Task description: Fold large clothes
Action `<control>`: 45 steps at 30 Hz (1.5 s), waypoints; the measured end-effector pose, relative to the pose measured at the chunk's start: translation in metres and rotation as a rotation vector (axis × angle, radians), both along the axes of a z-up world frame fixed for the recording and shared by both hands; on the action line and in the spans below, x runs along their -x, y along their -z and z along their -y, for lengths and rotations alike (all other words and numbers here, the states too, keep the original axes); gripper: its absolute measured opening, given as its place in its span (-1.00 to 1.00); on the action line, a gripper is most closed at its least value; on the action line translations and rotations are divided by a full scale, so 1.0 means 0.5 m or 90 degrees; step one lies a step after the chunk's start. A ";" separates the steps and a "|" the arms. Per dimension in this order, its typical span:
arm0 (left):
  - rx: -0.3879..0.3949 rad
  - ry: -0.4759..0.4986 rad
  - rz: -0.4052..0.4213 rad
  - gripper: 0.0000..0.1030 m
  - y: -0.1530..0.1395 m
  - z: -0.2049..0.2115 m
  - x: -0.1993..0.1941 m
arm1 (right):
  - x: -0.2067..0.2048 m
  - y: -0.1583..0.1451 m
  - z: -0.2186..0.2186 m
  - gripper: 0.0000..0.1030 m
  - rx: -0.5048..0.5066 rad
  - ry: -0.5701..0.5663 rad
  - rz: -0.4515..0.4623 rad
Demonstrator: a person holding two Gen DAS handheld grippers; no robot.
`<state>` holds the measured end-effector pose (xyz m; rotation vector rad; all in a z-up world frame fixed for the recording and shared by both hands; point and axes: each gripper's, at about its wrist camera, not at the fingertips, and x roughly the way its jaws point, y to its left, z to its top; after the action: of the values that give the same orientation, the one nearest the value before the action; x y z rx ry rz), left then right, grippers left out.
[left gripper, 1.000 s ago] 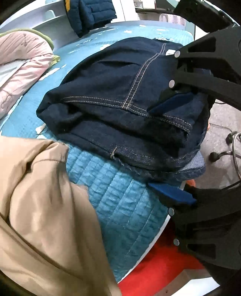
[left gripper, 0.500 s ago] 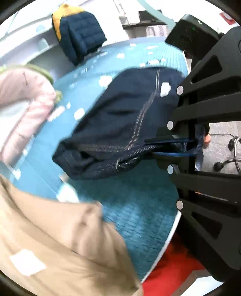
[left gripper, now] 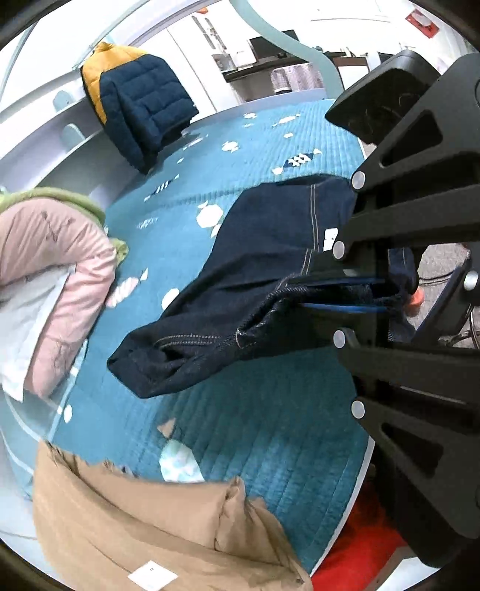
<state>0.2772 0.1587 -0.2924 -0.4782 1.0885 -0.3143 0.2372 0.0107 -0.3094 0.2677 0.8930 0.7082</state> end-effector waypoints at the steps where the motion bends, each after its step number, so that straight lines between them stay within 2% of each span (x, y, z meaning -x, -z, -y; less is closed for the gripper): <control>1: -0.003 0.001 0.003 -0.88 -0.006 0.006 0.000 | -0.001 -0.004 0.000 0.48 0.001 0.009 0.005; 5: 0.002 0.007 0.011 -0.88 -0.023 0.035 -0.007 | -0.012 -0.006 0.014 0.51 -0.011 0.052 0.017; 9: -0.003 0.023 0.014 -0.88 -0.030 0.062 -0.006 | -0.022 -0.008 0.027 0.50 0.007 0.086 0.029; 11: -0.002 0.029 0.020 -0.87 -0.037 0.074 -0.004 | -0.026 -0.012 0.041 0.18 0.017 0.101 0.032; 12: -0.009 0.035 0.023 -0.87 -0.042 0.083 -0.004 | -0.028 -0.012 0.047 -0.16 0.025 0.107 0.031; 13: -0.016 0.042 0.027 -0.87 -0.046 0.092 -0.004 | -0.033 -0.012 0.059 -0.35 0.025 0.107 0.028; 16: 0.006 0.066 0.037 -0.78 -0.057 0.112 -0.006 | -0.042 -0.011 0.105 -0.58 -0.002 0.112 0.010; 19: 0.053 0.098 0.067 -0.64 -0.076 0.134 0.002 | -0.043 -0.032 0.168 -0.65 -0.031 0.132 0.013; 20: 0.066 0.106 0.086 -0.51 -0.086 0.139 0.006 | -0.042 -0.037 0.196 -0.65 -0.039 0.145 0.011; 22: 0.099 0.115 0.144 0.16 -0.115 0.148 0.021 | -0.044 -0.038 0.250 -0.67 -0.060 0.172 -0.004; 23: 0.110 0.113 0.163 0.61 -0.125 0.149 0.026 | -0.043 -0.037 0.275 -0.67 -0.070 0.186 -0.010; 24: 0.122 0.104 0.195 0.63 -0.138 0.149 0.034 | -0.039 -0.035 0.313 -0.67 -0.080 0.206 -0.013; 26: 0.100 0.097 0.197 0.63 -0.140 0.157 0.028 | -0.033 -0.032 0.367 -0.67 -0.089 0.239 -0.018; 29: 0.053 0.073 0.158 0.63 -0.109 0.167 0.003 | -0.018 -0.021 0.441 -0.68 -0.097 0.288 -0.028; 31: -0.006 0.056 0.124 0.63 -0.069 0.186 -0.019 | -0.010 -0.005 0.488 -0.68 -0.099 0.321 -0.042; 35: -0.087 0.067 0.052 0.63 0.035 0.233 -0.053 | -0.004 0.038 0.556 -0.68 -0.078 0.372 -0.072; 38: -0.126 0.086 0.002 0.63 0.116 0.273 -0.057 | 0.000 0.075 0.595 -0.68 -0.064 0.405 -0.103; 40: -0.134 0.095 -0.026 0.63 0.159 0.291 -0.056 | -0.003 0.107 0.621 -0.68 -0.054 0.423 -0.131; 43: -0.148 0.114 -0.041 0.63 0.198 0.320 -0.051 | 0.004 0.154 0.654 -0.66 -0.051 0.440 -0.188; 45: -0.166 0.124 -0.049 0.63 0.222 0.342 -0.050 | 0.006 0.178 0.676 -0.58 -0.061 0.454 -0.221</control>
<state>0.3020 -0.0122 -0.4036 -0.1524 1.2340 -0.3208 0.2341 -0.3272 -0.3985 0.7658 1.0054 0.0356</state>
